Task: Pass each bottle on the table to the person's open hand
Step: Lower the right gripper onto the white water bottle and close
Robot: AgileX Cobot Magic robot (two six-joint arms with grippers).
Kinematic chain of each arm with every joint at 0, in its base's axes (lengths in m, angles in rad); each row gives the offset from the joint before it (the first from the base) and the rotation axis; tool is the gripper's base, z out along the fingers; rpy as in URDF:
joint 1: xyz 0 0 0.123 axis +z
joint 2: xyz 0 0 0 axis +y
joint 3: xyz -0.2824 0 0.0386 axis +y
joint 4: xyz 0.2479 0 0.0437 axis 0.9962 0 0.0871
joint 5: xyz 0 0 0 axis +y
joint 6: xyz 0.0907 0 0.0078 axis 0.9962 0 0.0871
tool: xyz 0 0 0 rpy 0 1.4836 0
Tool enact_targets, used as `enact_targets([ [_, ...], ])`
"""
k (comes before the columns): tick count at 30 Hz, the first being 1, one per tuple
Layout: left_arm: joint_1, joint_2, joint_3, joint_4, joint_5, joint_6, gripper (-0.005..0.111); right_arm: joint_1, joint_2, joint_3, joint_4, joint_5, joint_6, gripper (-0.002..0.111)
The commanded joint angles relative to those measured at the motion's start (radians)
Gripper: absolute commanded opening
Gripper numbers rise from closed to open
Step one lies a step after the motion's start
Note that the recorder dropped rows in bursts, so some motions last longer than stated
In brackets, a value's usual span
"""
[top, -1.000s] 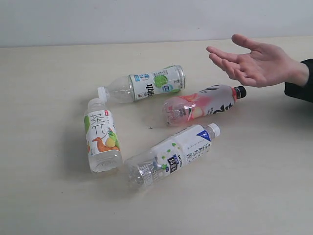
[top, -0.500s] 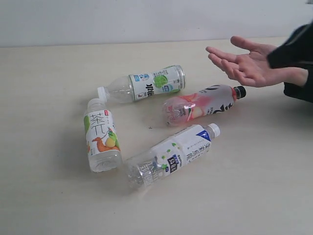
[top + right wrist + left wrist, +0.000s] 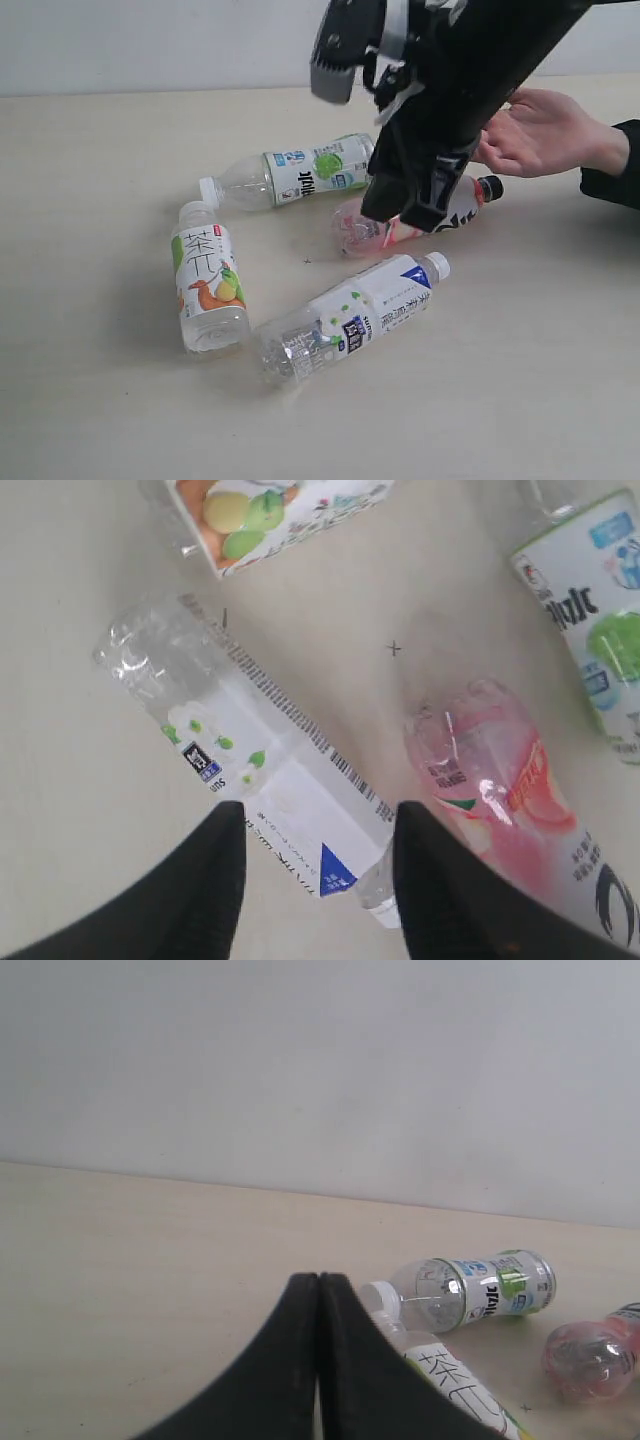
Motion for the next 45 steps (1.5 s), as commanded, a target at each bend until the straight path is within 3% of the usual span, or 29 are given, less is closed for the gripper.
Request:
enact_targets([
  [1,-0.002,-0.006,0.003,0.001,0.002,0.000,0.000,0.073,0.046,-0.009,-0.123,-0.007,-0.056,0.055],
  [4,-0.002,-0.006,0.003,0.001,0.002,0.000,0.000,0.116,0.070,-0.009,-0.185,-0.022,-0.086,0.065],
  [13,-0.002,-0.006,0.003,0.001,0.002,0.000,0.000,0.227,0.136,-0.005,-0.220,-0.083,-0.201,0.075],
  [45,-0.002,-0.006,0.003,0.001,0.002,0.000,0.000,0.248,0.372,-0.005,-0.216,-0.106,-0.177,0.075],
])
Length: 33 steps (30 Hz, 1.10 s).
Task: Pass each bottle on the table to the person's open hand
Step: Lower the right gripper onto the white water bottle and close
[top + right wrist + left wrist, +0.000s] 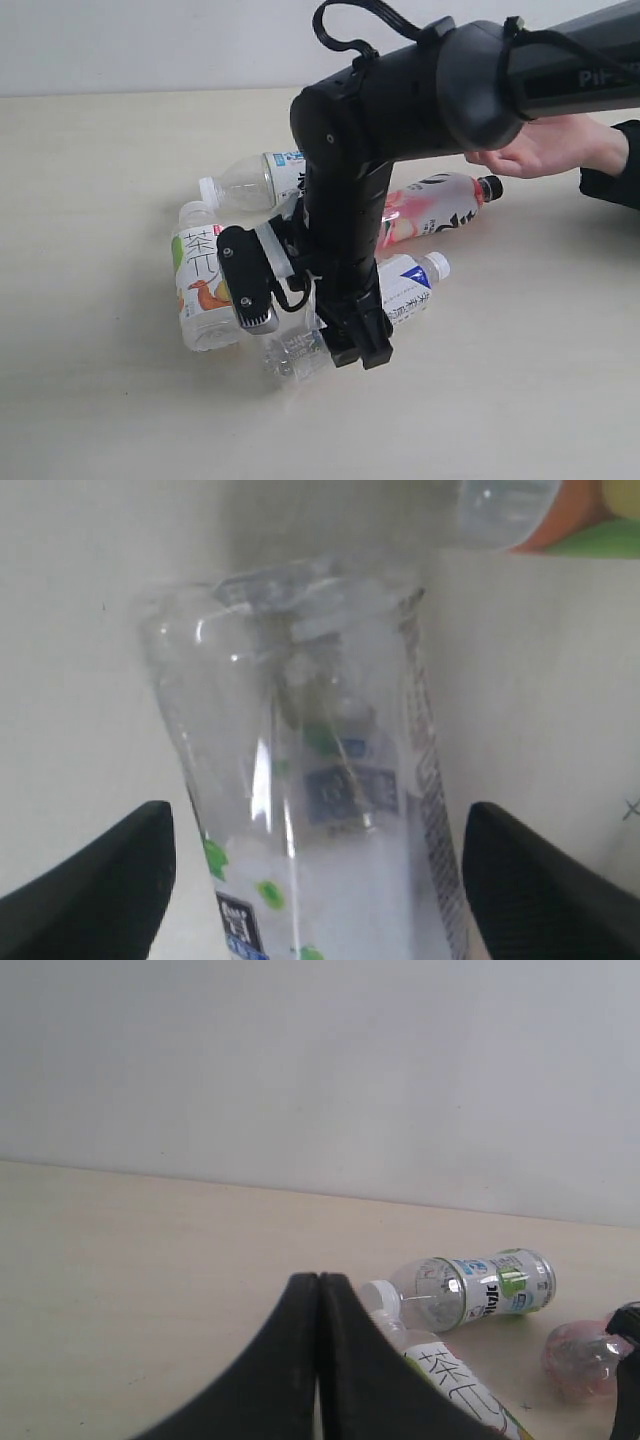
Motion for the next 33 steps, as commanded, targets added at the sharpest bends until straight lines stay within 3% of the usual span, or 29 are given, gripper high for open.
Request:
enact_targets([
  [1,-0.002,-0.006,0.003,0.001,0.000,0.000,0.000,0.003,0.029,-0.004,-0.003,-0.004,0.007,0.075],
  [11,-0.002,-0.006,0.003,0.001,0.000,0.000,0.000,0.003,0.048,-0.004,0.006,0.000,0.036,0.072],
  [28,-0.002,-0.006,0.003,0.001,0.000,0.000,0.000,0.003,0.048,-0.004,0.080,0.041,0.036,0.002],
  [33,-0.002,-0.006,0.003,0.001,0.000,0.000,0.000,0.003,0.044,-0.004,0.080,0.092,0.068,0.000],
])
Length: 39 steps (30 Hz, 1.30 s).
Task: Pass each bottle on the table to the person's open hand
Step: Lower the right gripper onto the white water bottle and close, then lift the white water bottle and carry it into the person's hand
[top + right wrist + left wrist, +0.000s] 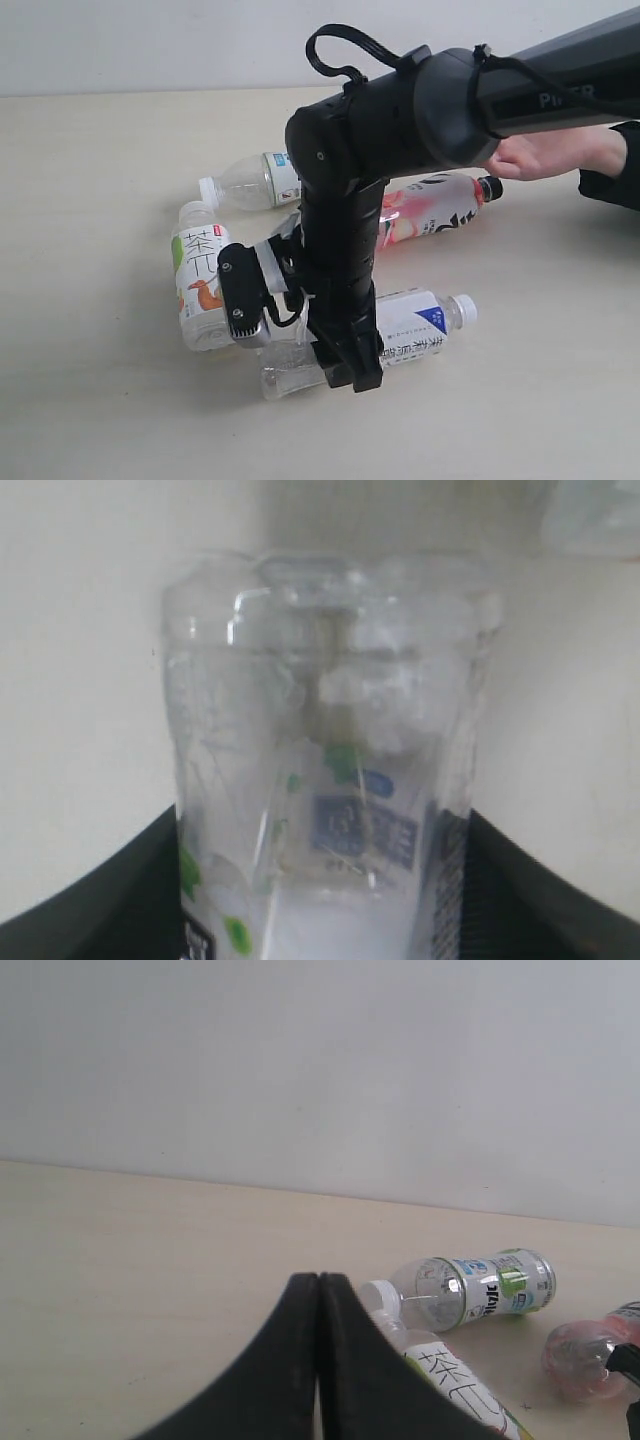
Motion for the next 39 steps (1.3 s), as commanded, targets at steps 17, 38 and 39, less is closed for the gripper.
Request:
enact_targets([
  [17,-0.002,-0.006,0.003,0.001,0.000,0.000,0.000,0.000,-0.384,-0.003,-0.199,0.259,0.775,0.000],
  [38,-0.002,-0.006,0.003,0.001,0.000,0.000,0.000,-0.522,-0.391,-0.327,-0.209,0.259,1.011,0.000],
  [39,-0.002,-0.006,0.003,0.001,0.000,0.000,0.000,-0.530,-0.378,-0.334,-0.206,0.259,1.018,0.000],
])
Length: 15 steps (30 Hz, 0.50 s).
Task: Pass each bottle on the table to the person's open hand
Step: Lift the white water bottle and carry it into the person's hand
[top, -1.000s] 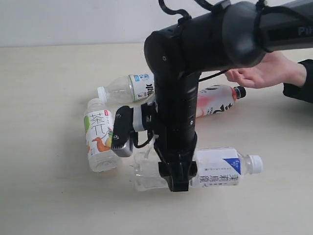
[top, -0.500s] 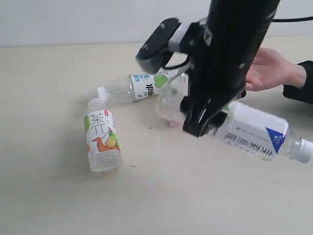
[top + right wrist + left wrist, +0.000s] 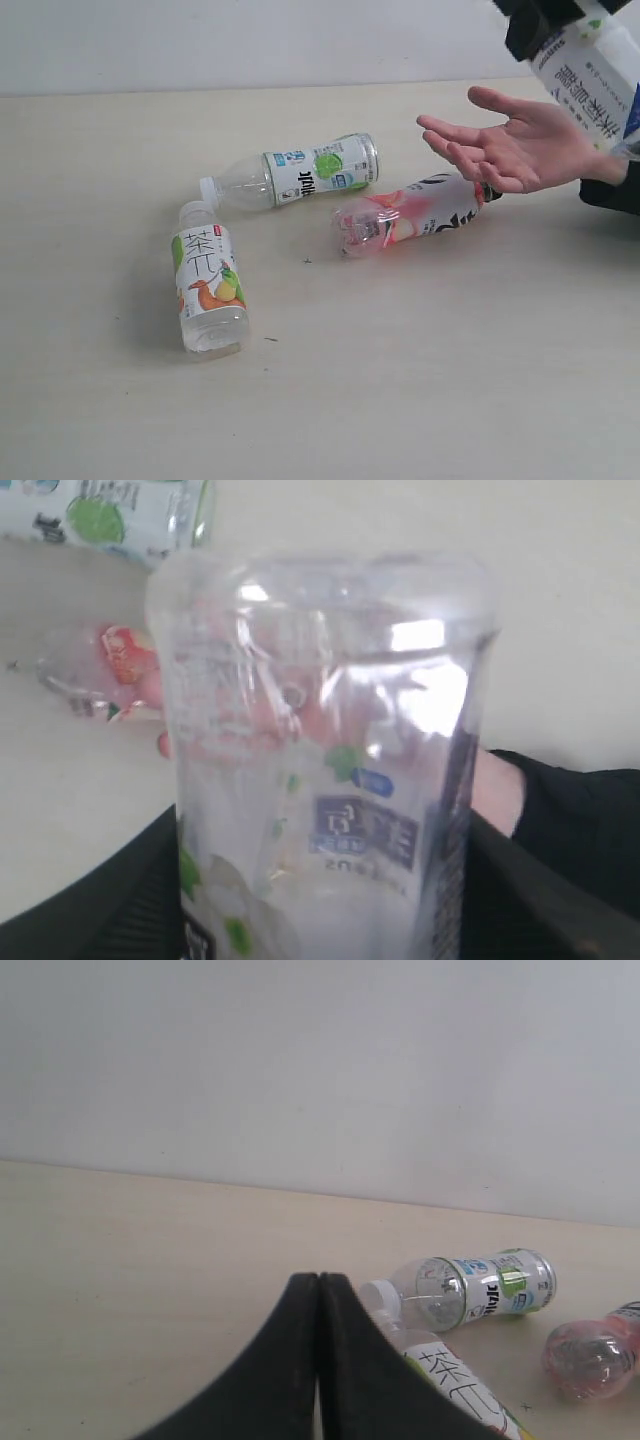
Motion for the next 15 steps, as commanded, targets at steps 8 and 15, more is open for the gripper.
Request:
enact_targets([
  [8,-0.002,-0.006,0.003,0.001,0.000,0.000,0.000,-0.047,0.203,-0.042,0.023,-0.031,0.082,0.000],
  [15,-0.002,-0.006,0.003,0.001,0.000,0.000,0.000,-0.047,0.325,-0.042,0.019,-0.107,0.092,0.000],
])
